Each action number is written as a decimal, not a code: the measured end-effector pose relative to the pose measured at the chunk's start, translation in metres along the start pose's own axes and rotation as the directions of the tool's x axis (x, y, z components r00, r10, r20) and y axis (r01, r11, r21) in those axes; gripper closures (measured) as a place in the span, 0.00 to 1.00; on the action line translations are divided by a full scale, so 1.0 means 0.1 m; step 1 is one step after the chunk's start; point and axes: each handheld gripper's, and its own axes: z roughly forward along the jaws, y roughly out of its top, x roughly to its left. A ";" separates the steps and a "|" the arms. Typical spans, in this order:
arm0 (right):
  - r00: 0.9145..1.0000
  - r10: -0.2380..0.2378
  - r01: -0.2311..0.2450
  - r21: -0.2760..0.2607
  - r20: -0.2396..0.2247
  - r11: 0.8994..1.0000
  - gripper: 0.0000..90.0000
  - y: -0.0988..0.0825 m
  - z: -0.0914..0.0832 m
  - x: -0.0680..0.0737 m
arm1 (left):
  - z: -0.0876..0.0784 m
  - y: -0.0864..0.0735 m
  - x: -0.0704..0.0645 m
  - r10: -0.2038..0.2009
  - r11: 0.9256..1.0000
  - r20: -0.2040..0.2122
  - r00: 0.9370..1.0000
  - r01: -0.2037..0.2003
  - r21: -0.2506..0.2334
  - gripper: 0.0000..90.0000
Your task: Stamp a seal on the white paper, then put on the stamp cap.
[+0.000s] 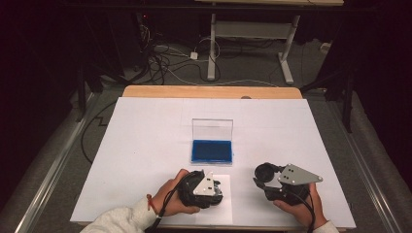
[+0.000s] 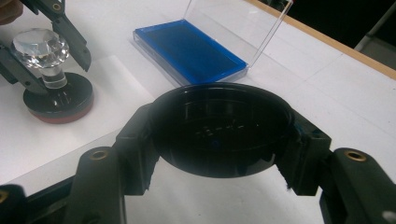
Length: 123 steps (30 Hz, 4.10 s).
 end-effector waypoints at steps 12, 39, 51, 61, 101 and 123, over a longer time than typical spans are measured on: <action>1.000 -0.001 0.001 0.000 0.002 1.000 0.43 0.00 0.00 -0.01 | 0.00 0.02 0.01 -0.003 1.000 -0.005 1.000 0.003 0.000 0.61; 1.000 -0.006 0.006 -0.026 -0.004 1.000 0.43 0.04 -0.05 0.03 | -0.43 0.08 0.21 -0.074 0.989 -0.035 0.997 0.068 -0.133 0.61; 1.000 -0.001 0.001 -0.025 -0.001 1.000 0.43 0.04 -0.05 0.02 | -0.64 -0.06 0.37 -0.137 0.979 -0.101 0.985 0.119 -0.163 0.61; 1.000 0.000 0.000 -0.023 0.000 1.000 0.43 0.03 -0.05 0.01 | -0.71 -0.12 0.40 -0.160 0.977 -0.129 0.979 0.138 -0.165 0.61; 1.000 -0.004 0.004 0.002 -0.026 1.000 0.43 0.05 0.10 0.00 | -0.97 -0.30 0.50 -0.237 0.952 -0.175 0.956 0.193 -0.236 0.61; 0.994 -0.053 0.056 0.023 -0.098 0.998 0.43 0.20 0.43 0.14 | -0.97 -0.27 0.51 -0.244 0.949 -0.181 0.953 0.197 -0.247 0.61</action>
